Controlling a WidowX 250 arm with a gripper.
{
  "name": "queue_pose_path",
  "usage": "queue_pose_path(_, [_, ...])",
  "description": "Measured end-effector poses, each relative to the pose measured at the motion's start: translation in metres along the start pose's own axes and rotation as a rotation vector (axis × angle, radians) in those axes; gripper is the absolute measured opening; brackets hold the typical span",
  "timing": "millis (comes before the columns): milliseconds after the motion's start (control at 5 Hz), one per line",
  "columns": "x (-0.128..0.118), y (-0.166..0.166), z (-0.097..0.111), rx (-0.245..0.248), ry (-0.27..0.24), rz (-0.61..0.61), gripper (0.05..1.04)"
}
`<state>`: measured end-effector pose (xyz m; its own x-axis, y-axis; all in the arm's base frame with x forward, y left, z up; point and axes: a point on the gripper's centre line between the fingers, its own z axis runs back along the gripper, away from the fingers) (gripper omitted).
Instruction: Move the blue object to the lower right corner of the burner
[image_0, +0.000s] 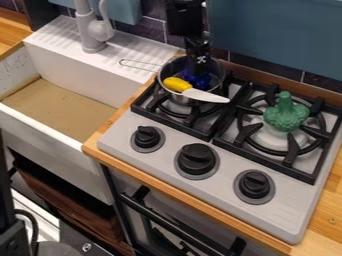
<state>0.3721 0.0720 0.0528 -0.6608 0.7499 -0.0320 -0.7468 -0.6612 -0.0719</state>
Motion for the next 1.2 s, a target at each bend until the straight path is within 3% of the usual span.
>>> queue_pose_path(400, [-0.003,0.005,-0.004,0.009,0.009,0.018,0.999])
queue_pose_path(800, [0.002,0.011,-0.021,-0.031,-0.011,0.004,0.999])
queue_pose_path(1000, [0.002,0.012,-0.020,-0.023,-0.015,0.012,0.950])
queue_pose_path(1200, [0.000,0.013,-0.019,-0.015,-0.006,0.029,0.758])
